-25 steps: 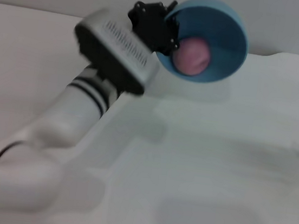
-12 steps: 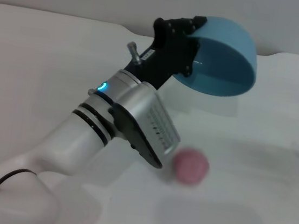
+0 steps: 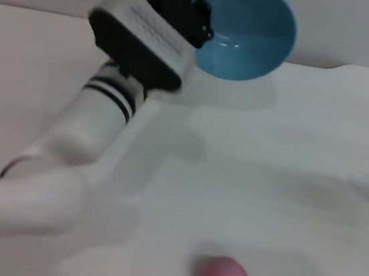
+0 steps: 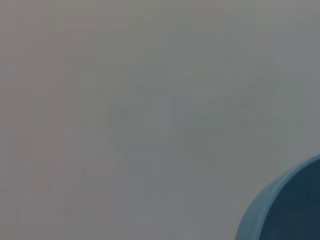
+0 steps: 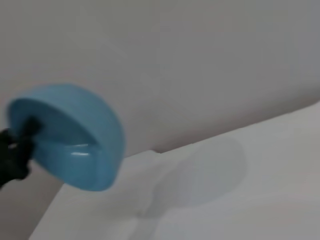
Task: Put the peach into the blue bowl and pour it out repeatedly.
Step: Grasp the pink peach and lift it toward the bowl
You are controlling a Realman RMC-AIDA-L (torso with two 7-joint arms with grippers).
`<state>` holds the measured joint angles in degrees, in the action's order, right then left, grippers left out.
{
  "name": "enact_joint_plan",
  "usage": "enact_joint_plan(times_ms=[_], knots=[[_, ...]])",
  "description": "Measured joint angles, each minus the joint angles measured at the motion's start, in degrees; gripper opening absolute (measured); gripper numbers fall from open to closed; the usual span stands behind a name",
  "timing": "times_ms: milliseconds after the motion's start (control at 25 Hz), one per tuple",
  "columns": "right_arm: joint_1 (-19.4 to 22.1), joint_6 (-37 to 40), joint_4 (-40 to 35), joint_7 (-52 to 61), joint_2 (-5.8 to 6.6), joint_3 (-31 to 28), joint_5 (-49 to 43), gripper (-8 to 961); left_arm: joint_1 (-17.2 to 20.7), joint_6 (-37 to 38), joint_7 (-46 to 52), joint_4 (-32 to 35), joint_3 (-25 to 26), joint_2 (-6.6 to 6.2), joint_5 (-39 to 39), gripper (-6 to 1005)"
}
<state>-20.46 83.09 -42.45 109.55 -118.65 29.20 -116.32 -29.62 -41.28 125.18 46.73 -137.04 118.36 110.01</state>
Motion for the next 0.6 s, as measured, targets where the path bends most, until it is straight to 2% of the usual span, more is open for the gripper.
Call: enact_joint_plan(times_ms=[200,360,480,600], knots=[[-1.19,0.33,0.3,-0.63,0.01,2.38,0.0,529,-1.92,20.57,4.56,0.04,12.92,-0.16,0.09,-2],[-2.1,0.35,0.18,-0.65,0.11,5.44,-0.17,529,-4.18,42.64,4.78,0.06,28.81,-0.19,-0.14,-2],[-2.89,0.61,-0.18,-0.66,0.19,7.91,-0.26,529,-6.11,60.78,4.84,0.07,44.33,-0.43,0.08,-2],[-3.86,1.64,-0.71,-0.66,0.35,11.02,-0.33,529,-7.37,73.12,4.8,0.13,54.9,-1.06,1.09,-1]])
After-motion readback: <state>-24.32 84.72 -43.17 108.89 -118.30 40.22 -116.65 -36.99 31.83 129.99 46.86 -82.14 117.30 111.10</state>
